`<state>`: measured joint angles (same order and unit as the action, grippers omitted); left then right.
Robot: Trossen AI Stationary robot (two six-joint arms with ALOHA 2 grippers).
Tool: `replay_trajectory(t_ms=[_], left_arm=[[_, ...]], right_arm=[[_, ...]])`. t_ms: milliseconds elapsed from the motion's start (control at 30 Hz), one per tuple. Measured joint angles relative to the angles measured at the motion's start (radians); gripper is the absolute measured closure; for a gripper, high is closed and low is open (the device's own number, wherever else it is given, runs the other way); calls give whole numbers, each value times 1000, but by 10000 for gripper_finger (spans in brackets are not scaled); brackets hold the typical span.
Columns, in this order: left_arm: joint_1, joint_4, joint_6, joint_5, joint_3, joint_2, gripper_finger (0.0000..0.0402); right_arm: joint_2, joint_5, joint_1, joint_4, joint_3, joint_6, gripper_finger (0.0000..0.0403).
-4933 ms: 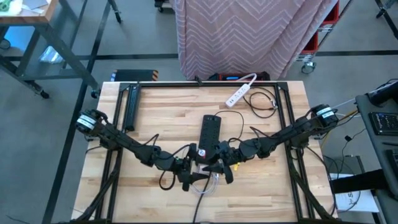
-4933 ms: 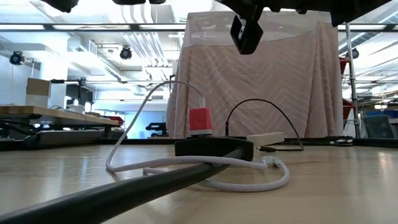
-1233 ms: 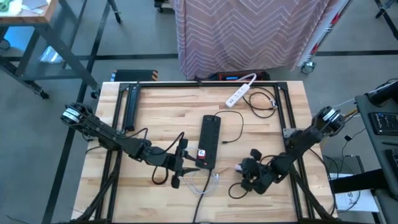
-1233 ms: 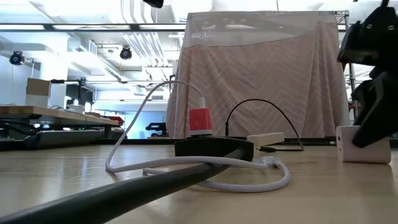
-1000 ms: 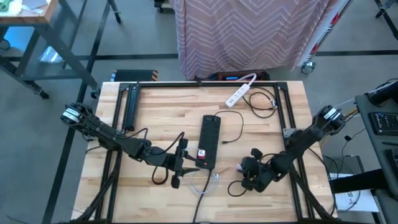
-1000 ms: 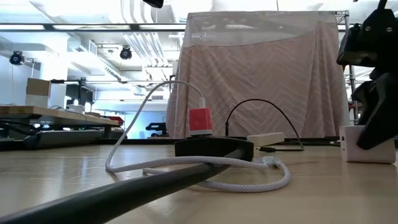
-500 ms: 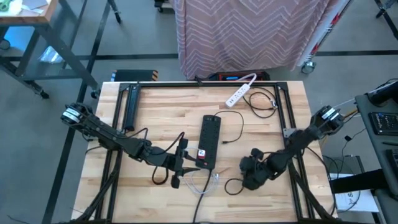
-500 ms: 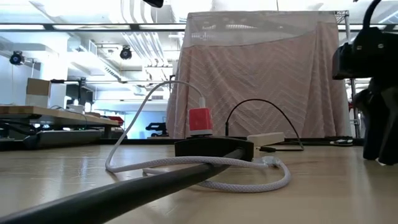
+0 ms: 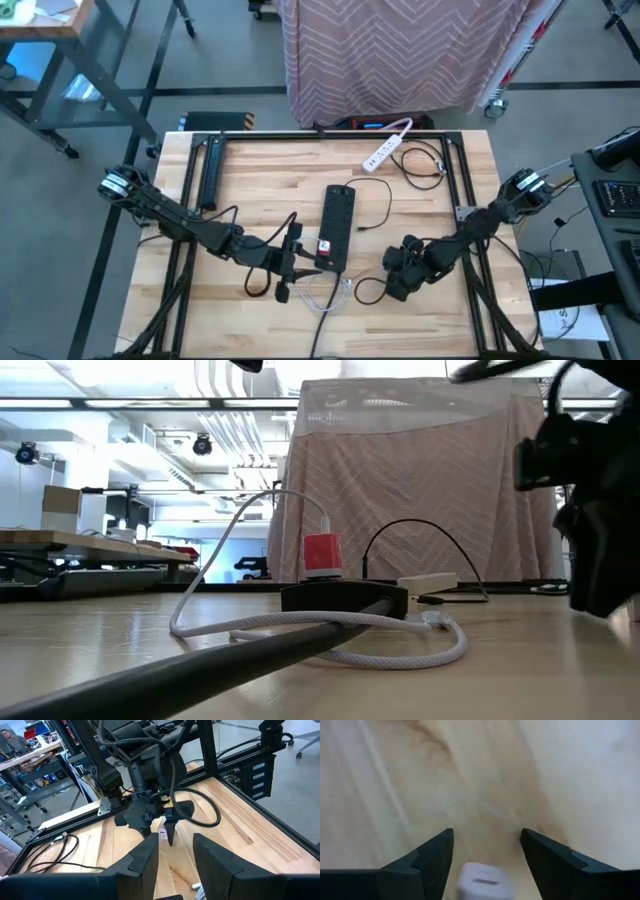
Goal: Insert USB
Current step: Insert the pink charger adapter into the white outlet extension
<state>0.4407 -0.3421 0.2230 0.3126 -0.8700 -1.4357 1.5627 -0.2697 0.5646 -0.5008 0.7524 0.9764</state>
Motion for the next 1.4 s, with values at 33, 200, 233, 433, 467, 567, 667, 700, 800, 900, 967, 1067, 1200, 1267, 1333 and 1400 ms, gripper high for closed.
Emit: replay_trajectory(t_ms=[33, 200, 233, 433, 467, 567, 667, 700, 800, 900, 967, 1067, 1200, 1267, 1333, 1400], left_arm=[[0, 0, 0, 0, 0, 0, 290], [3, 19, 0, 0, 0, 17, 285], [4, 27, 0, -1, 0, 25, 285], [5, 101, -40, -1, 0, 86, 296], [5, 114, -55, -1, 0, 96, 299], [5, 170, -93, -1, 0, 131, 306], [5, 232, -130, -1, 0, 168, 312], [5, 251, -140, -1, 3, 179, 314], [5, 290, -174, -1, 11, 207, 318], [5, 307, -181, 0, 14, 225, 321], [5, 310, -186, -1, 15, 227, 323], [5, 312, -190, -1, 15, 228, 324], [5, 316, -190, -1, 15, 226, 324], [5, 316, -190, 0, 15, 224, 324], [5, 316, -190, 0, 15, 221, 324], [5, 316, -190, -1, 15, 221, 324]], right_arm=[[0, -3, -6, 1, 5, -4, 161], [-1, -9, -29, 5, 33, -41, 141], [-1, -13, -32, 7, 42, -54, 139], [-2, -26, -88, 4, 123, -121, 129], [-2, -27, -106, 1, 140, -138, 128], [2, -28, -170, -1, 200, -208, 129], [3, -32, -245, 0, 265, -298, 137], [3, -40, -271, 1, 287, -330, 140], [3, -54, -346, 2, 349, -429, 153], [3, -56, -419, 6, 404, -531, 167], [3, -56, -464, 6, 432, -581, 176], [3, -56, -520, 8, 463, -637, 189], [3, -55, -578, 8, 479, -678, 201], [3, -55, -602, 5, 479, -688, 205], [3, -55, -623, 4, 479, -689, 208], [1, -55, -640, 2, 479, -689, 208]])
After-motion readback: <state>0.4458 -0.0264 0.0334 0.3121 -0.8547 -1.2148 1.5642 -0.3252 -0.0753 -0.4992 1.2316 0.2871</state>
